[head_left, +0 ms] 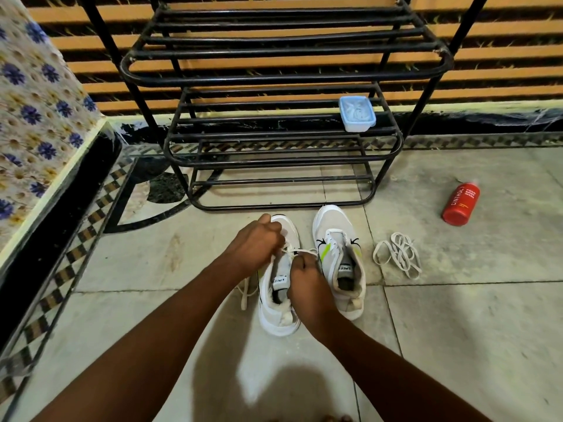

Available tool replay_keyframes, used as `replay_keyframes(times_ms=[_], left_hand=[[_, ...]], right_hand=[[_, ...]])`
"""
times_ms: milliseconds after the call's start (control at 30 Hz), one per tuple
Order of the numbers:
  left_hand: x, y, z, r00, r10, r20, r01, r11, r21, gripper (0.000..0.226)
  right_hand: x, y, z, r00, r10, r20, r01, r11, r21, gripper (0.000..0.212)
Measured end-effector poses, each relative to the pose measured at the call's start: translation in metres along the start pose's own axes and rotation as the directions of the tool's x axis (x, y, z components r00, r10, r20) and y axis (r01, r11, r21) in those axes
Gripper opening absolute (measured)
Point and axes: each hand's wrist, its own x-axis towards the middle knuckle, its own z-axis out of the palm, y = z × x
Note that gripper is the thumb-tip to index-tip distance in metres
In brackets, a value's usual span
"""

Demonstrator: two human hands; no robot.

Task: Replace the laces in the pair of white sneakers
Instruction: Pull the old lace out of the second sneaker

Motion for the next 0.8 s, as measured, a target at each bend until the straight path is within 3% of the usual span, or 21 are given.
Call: replay_keyframes(times_ms=[133,233,300,333,367,433,467,500,533,600,667,700,733,800], left_hand=[[-0.004,0.003,-0.005,0.963,-0.185,-0.194,0.17,0.981,-0.091,0.016],[-0.01,-0.007,-0.01,0.805,-0.476,-0.355,0.323,0.853,-0.41,0.016],[-0.014,-0.013,-0.016,0.681,-0.598,-0.423,0.252,0.733,-0.632,0.013],[-0.015,-0.016,-0.017,0.615,-0.692,-0.378,0.205,0.603,-0.771,0.015],[-0.014,-0.015,-0.019,0.558,-0.79,-0.252,0.148,0.394,-0.907,0.017],[-0.008,-0.01,-0.019,0.538,-0.841,0.062,0.045,-0.045,-0.998,0.018],[-0.007,-0.009,-0.017,0.556,-0.819,0.141,0.043,-0.141,-0.989,0.019],[-0.007,-0.009,-0.014,0.587,-0.794,0.159,0.069,-0.147,-0.987,0.022],[-0.009,-0.012,-0.009,0.635,-0.763,0.125,0.128,-0.056,-0.99,0.025],[-0.014,-0.015,-0.004,0.791,-0.611,0.012,0.262,0.321,-0.91,0.026],[-0.015,-0.013,-0.001,0.916,-0.4,0.012,0.296,0.656,-0.694,0.013],[-0.013,-0.01,0.001,0.954,-0.298,0.034,0.26,0.763,-0.591,0.003],[-0.01,-0.007,0.002,0.97,-0.233,0.062,0.233,0.837,-0.496,0.011],[-0.006,-0.003,0.007,0.96,-0.239,0.146,0.278,0.871,-0.404,0.025]], right_hand=[[0.001,0.0,-0.002,1.0,0.005,0.004,-0.005,0.997,0.08,0.039],[0.001,0.002,-0.005,1.0,0.021,0.018,-0.024,0.989,0.147,0.036],[0.0,-0.001,-0.01,0.999,0.031,0.018,-0.034,0.985,0.169,0.039],[-0.001,-0.002,-0.013,0.999,0.028,0.018,-0.03,0.986,0.165,0.039],[-0.002,-0.003,-0.014,1.0,0.026,0.017,-0.028,0.987,0.156,0.038],[-0.002,-0.003,-0.014,0.999,0.038,0.019,-0.04,0.989,0.144,0.037],[-0.002,-0.004,-0.014,0.998,0.05,0.024,-0.053,0.989,0.138,0.035],[-0.003,-0.004,-0.013,0.997,0.068,0.023,-0.07,0.988,0.136,0.033],[-0.004,-0.005,-0.014,0.996,0.086,0.027,-0.089,0.986,0.144,0.031],[-0.004,-0.005,-0.015,0.993,0.113,0.033,-0.117,0.982,0.151,0.027],[-0.005,-0.005,-0.016,0.993,0.108,0.036,-0.113,0.981,0.158,0.026],[-0.006,-0.005,-0.017,0.994,0.106,0.038,-0.111,0.982,0.155,0.026],[-0.005,-0.005,-0.017,0.994,0.107,0.038,-0.112,0.982,0.154,0.026],[-0.005,-0.005,-0.017,0.994,0.109,0.031,-0.113,0.981,0.16,0.027]])
